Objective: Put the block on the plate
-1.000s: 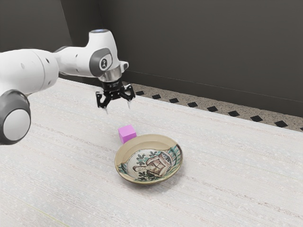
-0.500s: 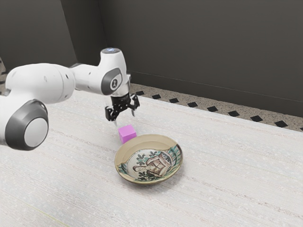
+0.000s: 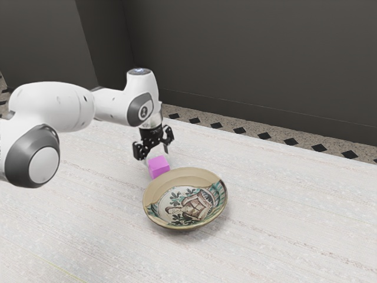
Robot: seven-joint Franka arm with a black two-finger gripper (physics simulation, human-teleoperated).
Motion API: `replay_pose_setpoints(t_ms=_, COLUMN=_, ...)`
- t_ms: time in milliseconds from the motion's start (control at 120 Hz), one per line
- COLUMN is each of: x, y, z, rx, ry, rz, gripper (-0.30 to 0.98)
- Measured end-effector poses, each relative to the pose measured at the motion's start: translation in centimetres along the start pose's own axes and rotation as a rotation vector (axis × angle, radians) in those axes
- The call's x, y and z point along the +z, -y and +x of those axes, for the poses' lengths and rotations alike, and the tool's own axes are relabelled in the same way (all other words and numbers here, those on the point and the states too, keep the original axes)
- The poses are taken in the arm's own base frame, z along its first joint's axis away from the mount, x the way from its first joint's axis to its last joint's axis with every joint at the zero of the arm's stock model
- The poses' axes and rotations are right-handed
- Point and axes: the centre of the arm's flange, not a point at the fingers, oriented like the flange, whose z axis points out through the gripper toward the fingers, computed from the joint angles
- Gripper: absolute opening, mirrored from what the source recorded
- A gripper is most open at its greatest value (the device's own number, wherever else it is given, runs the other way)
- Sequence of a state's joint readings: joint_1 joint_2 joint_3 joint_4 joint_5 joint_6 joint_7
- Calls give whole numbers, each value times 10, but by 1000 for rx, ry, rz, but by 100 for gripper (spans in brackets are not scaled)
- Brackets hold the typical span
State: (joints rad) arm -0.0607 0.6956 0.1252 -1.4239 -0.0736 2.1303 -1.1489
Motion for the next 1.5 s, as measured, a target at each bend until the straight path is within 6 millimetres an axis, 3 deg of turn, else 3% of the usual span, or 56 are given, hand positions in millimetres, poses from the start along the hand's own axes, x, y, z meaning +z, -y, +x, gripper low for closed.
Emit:
replay_pose_setpoints(t_ms=433, x=32, y=7, z=-11, rx=61, ry=-2, rz=36, gripper=68)
replay_pose_setpoints(t_ms=583, x=31, y=8, z=-9, rx=74, ry=-6, rz=27, gripper=45)
replay_pose_setpoints(t_ms=775, x=27, y=11, z=-9, rx=84, ry=-5, rz=27, gripper=41)
replay_pose_setpoints(t_ms=917, x=3, y=33, z=-9, rx=76, ry=4, rz=30, gripper=41)
replay_pose_setpoints(t_ms=1100, x=-56, y=46, z=-13, rx=76, ry=-4, rz=-20, gripper=41)
replay_pose_setpoints(t_ms=1267, x=-92, y=35, z=-48, rx=132, ry=-10, rz=-64, gripper=41)
replay_pose_setpoints(t_ms=1500, x=-92, y=14, z=-120, rx=218, ry=32, rz=-79, gripper=41)
